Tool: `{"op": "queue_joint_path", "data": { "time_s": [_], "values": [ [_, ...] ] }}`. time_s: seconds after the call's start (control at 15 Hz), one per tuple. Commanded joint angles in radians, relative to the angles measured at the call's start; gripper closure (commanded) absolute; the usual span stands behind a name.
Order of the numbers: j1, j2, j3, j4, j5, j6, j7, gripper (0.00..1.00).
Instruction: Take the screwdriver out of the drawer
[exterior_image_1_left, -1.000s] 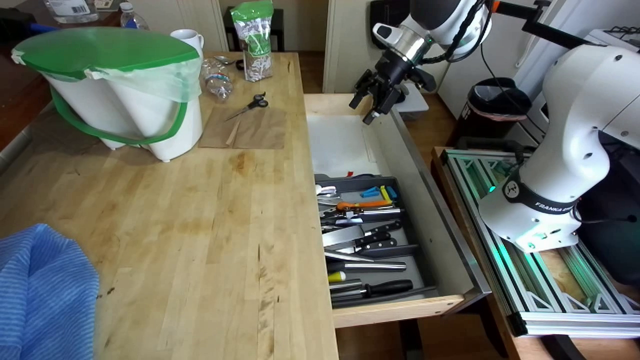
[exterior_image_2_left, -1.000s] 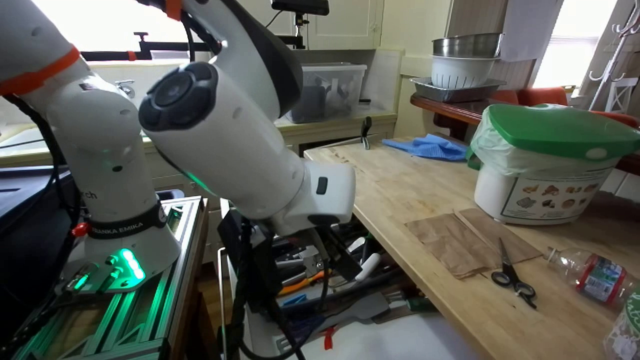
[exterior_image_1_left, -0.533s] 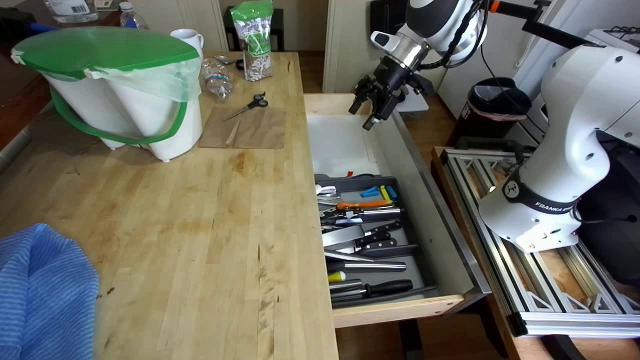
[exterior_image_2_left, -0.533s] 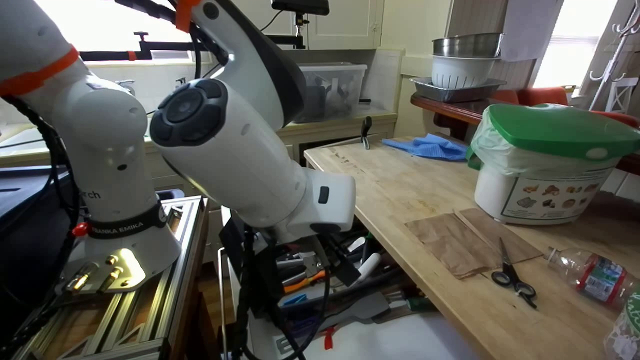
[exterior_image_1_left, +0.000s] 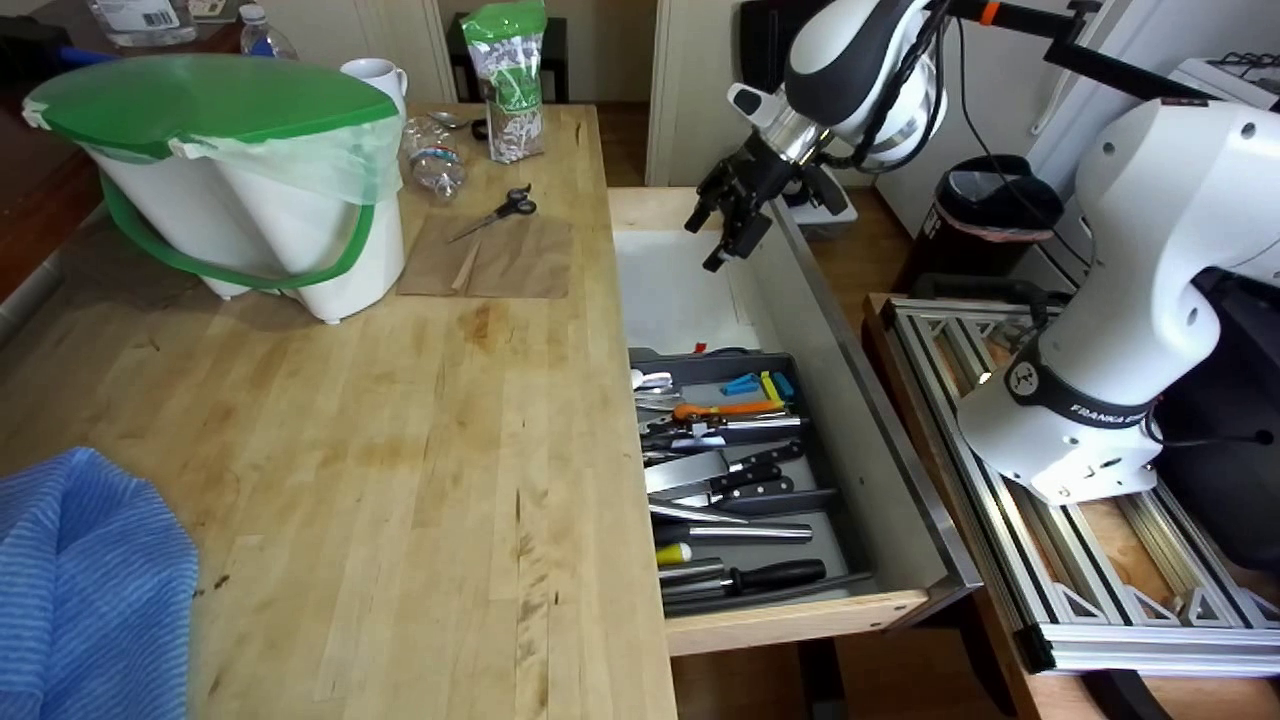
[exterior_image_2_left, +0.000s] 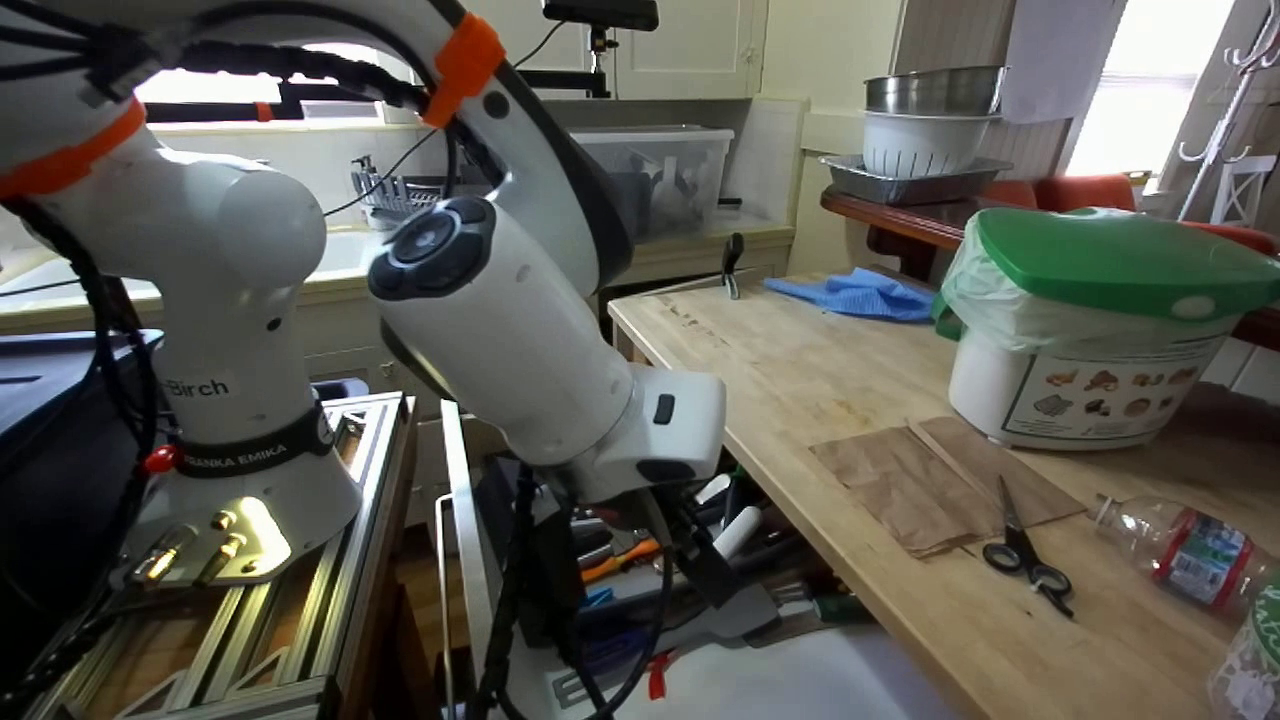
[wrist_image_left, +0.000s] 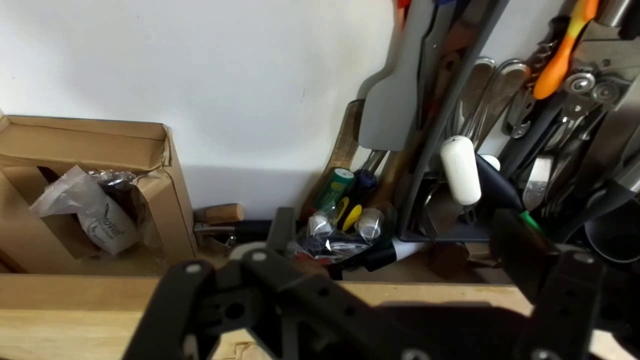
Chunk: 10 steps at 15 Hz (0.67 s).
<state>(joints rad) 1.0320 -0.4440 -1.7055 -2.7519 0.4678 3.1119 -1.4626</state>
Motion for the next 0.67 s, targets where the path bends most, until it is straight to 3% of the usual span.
{"op": "queue_joint_path", "data": {
  "time_s": [0.0,0.07,0.33,0.6],
  "values": [
    [0.252,-0.072,-0.213,0.025,-0.014,0.149,0.042,0.00],
    [0.290,-0.116,-0.282,0.023,-0.195,0.189,0.191,0.00],
    [0.525,-0.236,-0.522,0.112,-0.346,0.293,0.304,0.00],
    [0.651,-0.404,-0.634,0.227,-0.460,0.393,0.362,0.00]
  ]
}}
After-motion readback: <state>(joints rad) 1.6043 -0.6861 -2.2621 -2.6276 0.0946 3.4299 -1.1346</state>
